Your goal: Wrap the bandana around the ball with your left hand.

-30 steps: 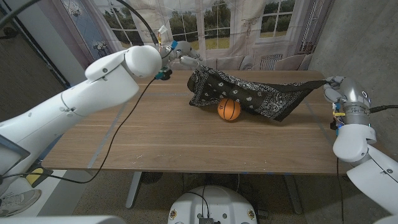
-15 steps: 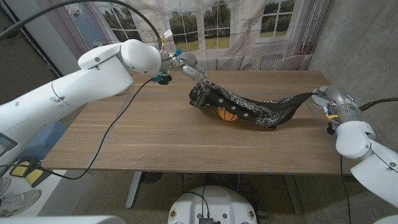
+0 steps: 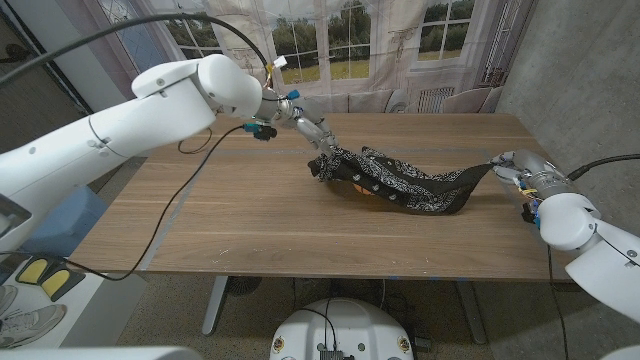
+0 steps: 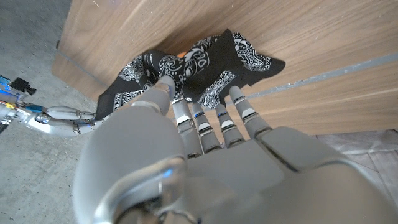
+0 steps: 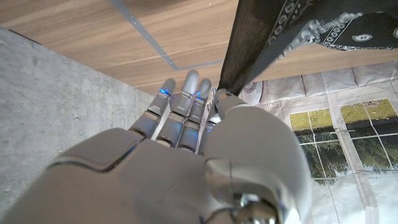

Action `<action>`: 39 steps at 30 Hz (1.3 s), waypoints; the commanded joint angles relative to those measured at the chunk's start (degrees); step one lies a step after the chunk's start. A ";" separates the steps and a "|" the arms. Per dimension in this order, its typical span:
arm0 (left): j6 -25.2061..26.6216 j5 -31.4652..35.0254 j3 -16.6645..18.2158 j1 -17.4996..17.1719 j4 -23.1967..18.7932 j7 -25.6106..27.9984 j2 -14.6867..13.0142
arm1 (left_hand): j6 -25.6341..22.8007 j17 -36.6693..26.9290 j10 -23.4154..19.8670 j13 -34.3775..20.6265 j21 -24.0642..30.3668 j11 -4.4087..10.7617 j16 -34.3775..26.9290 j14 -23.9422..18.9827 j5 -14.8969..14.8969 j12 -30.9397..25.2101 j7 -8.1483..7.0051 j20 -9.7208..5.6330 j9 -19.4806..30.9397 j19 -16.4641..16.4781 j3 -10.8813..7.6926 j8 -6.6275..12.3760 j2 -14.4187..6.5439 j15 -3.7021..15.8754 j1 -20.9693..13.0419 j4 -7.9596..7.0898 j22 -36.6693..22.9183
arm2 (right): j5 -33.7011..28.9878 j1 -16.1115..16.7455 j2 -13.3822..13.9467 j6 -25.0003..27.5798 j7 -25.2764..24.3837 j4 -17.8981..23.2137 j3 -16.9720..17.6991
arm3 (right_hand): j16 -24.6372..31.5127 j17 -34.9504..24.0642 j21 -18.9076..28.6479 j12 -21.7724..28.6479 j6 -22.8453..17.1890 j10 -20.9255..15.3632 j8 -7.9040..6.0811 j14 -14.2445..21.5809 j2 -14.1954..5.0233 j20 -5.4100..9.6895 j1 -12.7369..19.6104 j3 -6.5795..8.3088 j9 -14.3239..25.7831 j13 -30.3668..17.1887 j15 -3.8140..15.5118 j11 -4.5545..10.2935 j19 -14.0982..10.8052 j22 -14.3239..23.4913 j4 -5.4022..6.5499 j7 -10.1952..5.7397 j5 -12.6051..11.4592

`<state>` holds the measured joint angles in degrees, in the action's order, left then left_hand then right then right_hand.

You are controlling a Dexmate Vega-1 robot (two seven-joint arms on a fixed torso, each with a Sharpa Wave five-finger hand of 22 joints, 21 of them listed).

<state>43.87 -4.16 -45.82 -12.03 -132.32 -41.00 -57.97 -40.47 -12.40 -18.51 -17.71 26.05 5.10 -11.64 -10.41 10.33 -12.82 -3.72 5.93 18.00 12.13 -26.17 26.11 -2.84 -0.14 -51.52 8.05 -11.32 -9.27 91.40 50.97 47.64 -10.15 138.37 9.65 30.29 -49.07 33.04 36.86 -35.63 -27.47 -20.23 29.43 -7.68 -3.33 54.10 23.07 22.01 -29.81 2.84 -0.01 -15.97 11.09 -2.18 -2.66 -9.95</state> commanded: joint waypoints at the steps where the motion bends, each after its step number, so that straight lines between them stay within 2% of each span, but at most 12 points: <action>1: -6.41 -1.41 -1.45 2.85 5.65 -10.03 1.37 | 5.59 -0.12 1.99 -0.44 -0.21 -1.09 0.04 1.03 -0.23 0.23 0.37 0.18 -1.38 -0.54 3.07 -3.57 2.08 -0.87 4.16 -1.02 -0.21 | 4.08 -0.12 2.57 3.76 1.87 1.19 0.68 | -1.06 0.68 -0.50 -1.44 2.84 2.55 2.39 -2.54 2.01 -0.62 -3.10 -2.17 -0.98 0.50 3.84 -0.22 1.25 -0.09 0.36 -0.06 0.01; 6: -7.61 -1.93 -0.62 2.61 6.72 -11.08 1.74 | 17.71 0.06 5.34 -0.45 -0.79 -3.71 0.07 1.96 0.94 0.46 -0.45 1.15 -3.66 -1.56 7.22 -10.85 4.83 -1.85 9.61 -2.36 -0.18 | 6.41 -0.85 4.44 5.01 3.62 1.24 0.98 | -6.16 4.90 -1.80 -4.64 8.98 8.24 7.34 -8.55 5.76 -1.71 -8.87 -6.17 -3.05 1.84 1.21 -1.68 3.17 -0.28 1.52 -0.03 -0.93; 8: -7.87 -3.39 0.69 1.55 7.15 -10.32 1.82 | 21.97 -0.02 7.12 -0.30 -1.07 -4.54 0.16 2.76 1.41 0.73 0.81 1.32 -4.45 -1.98 8.63 -13.34 5.53 -2.46 11.73 -3.12 -0.19 | 7.28 -0.85 4.28 4.19 3.61 0.78 1.26 | -9.04 6.80 -2.53 -6.29 12.05 11.08 9.06 -12.46 7.49 -1.90 -11.64 -8.24 -3.97 2.60 -0.59 -2.16 4.06 -0.32 2.21 0.26 -1.48; 11: -8.25 -7.57 3.94 -1.57 8.30 -7.52 2.05 | 30.44 -0.40 12.23 0.28 -2.08 -7.63 0.15 4.41 2.05 1.65 2.18 2.26 -5.76 -4.09 10.32 -16.28 5.02 -3.91 15.23 -4.81 -0.31 | 8.82 -0.25 2.62 0.73 3.19 -0.48 2.36 | -12.47 9.21 -3.86 -9.68 16.57 16.37 9.79 -16.66 8.66 -2.74 -15.49 -10.74 -5.19 3.99 -2.32 -2.76 5.94 -0.33 3.73 0.93 -2.20; 13: -8.34 -9.78 6.32 -4.30 8.16 -3.96 1.94 | 35.32 -0.59 14.58 0.69 -2.76 -8.78 0.14 5.32 2.06 1.80 0.27 3.01 -6.37 -5.59 10.51 -16.61 3.87 -4.92 16.33 -5.47 -0.38 | 9.25 0.24 1.30 -1.81 2.14 -1.29 2.79 | -14.69 10.85 -5.04 -12.97 20.80 20.78 9.90 -19.68 8.60 -3.32 -17.63 -12.02 -6.12 5.31 -3.75 -3.29 7.62 -0.36 4.72 1.38 -2.63; 16: -5.92 -8.34 8.35 -7.96 4.47 4.37 1.02 | 38.45 -0.69 15.99 0.96 -3.48 -9.15 0.01 5.58 1.88 1.82 -1.47 3.34 -6.70 -7.27 10.40 -16.60 2.89 -5.40 16.79 -5.77 -0.43 | 9.46 1.06 -0.71 -5.87 0.28 -2.38 3.32 | -15.90 11.80 -6.02 -14.80 22.88 22.60 9.81 -21.62 7.63 -3.14 -18.51 -12.24 -6.71 6.18 -4.05 -3.28 9.16 -0.39 5.28 0.75 -2.80; 18: -2.72 -3.60 6.97 -8.31 0.79 8.84 0.23 | 39.02 -0.71 15.67 1.16 -3.56 -8.75 -0.36 4.90 1.70 1.41 -2.68 3.54 -6.87 -7.39 9.96 -16.25 1.80 -5.09 16.62 -5.79 -0.47 | 9.21 1.48 -1.73 -8.12 -1.05 -2.96 3.42 | -16.13 12.07 -6.25 -15.21 23.01 22.85 9.64 -21.95 7.02 -3.27 -18.47 -12.06 -6.87 6.43 -4.07 -3.26 9.48 -0.40 5.34 0.71 -2.82; 24: 4.15 10.81 0.21 -7.82 -5.07 16.49 0.38 | 38.17 -0.33 14.73 1.56 -3.54 -7.11 -0.44 4.32 1.25 0.72 -6.42 3.44 -7.10 -7.02 10.11 -15.35 2.17 -3.86 16.43 -5.12 -0.47 | 8.43 1.89 -4.99 -15.75 -5.07 -5.48 2.78 | -16.14 12.76 -6.59 -15.64 22.71 21.63 9.10 -21.42 5.97 -3.92 -19.11 -12.10 -7.36 7.16 -4.26 -3.58 9.48 -0.42 5.65 0.45 -2.48; 30: 5.38 19.14 -5.14 -6.77 -3.03 17.07 3.13 | 41.45 -0.20 17.00 1.97 -3.92 -6.50 -0.01 5.48 1.15 1.24 -8.31 4.20 -7.22 -7.43 11.41 -16.21 3.48 -3.81 18.17 -5.32 -0.43 | 6.96 1.63 -9.11 -25.07 -10.66 -9.25 1.32 | -15.66 13.59 -6.49 -16.12 21.92 20.15 8.59 -19.49 5.74 -5.05 -21.02 -12.94 -7.93 8.01 -4.00 -3.61 8.19 -0.41 6.37 0.24 -1.87; 34: 6.52 25.46 -9.27 -5.42 -0.73 16.10 5.63 | 44.30 -0.23 19.05 2.25 -4.26 -6.19 0.26 6.76 1.25 1.51 -8.67 5.80 -7.24 -7.78 12.61 -16.35 4.29 -4.09 20.09 -5.91 -0.42 | 5.42 0.84 -15.08 -33.11 -18.83 -12.83 -0.29 | -14.63 14.35 -6.05 -15.84 19.86 16.58 7.81 -16.20 4.81 -5.20 -23.82 -13.81 -8.51 8.86 -3.33 -3.70 6.12 -0.31 7.74 -0.06 -1.54; 36: 6.04 25.99 -9.32 -5.77 0.87 16.06 6.91 | 45.79 -0.23 19.95 2.39 -4.32 -5.81 0.28 7.25 1.41 1.51 -8.69 6.39 -7.25 -7.48 13.44 -16.34 4.95 -4.14 21.27 -6.27 -0.39 | 5.16 0.07 -18.43 -38.03 -23.13 -15.15 -1.03 | -13.78 15.00 -5.67 -15.85 17.88 14.46 7.23 -13.26 3.15 -4.92 -25.49 -13.85 -8.94 9.48 -3.01 -4.31 4.53 -0.24 8.71 0.05 -1.45; 39: 3.72 24.91 -8.06 -6.98 3.64 16.88 8.56 | 46.21 -0.23 20.26 2.46 -4.40 -5.96 0.40 7.75 1.51 1.46 -8.72 6.46 -7.25 -7.45 13.93 -16.22 5.37 -4.27 21.93 -6.49 -0.37 | 4.68 -0.68 -21.48 -42.67 -27.28 -17.34 -1.63 | -13.56 15.52 -5.45 -15.64 16.34 12.69 6.79 -12.00 2.17 -4.76 -26.05 -13.65 -9.18 9.83 -2.91 -4.54 3.68 -0.21 8.98 0.23 -1.35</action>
<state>41.28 -6.18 -50.30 -18.33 -133.38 -36.53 -54.20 5.07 -12.51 1.13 -15.15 21.96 -0.82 -11.43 -3.45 11.65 -11.43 -12.39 11.78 10.65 4.69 -12.75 9.91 2.32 -4.18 -30.39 1.65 -11.62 -2.60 92.38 49.87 22.95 -22.39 135.77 12.32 16.35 -33.80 27.22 20.78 -17.95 -13.20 -12.96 16.08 -4.81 -8.01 28.46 9.24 12.87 -20.15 -0.12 -4.39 -11.34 10.70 6.40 -2.51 -11.43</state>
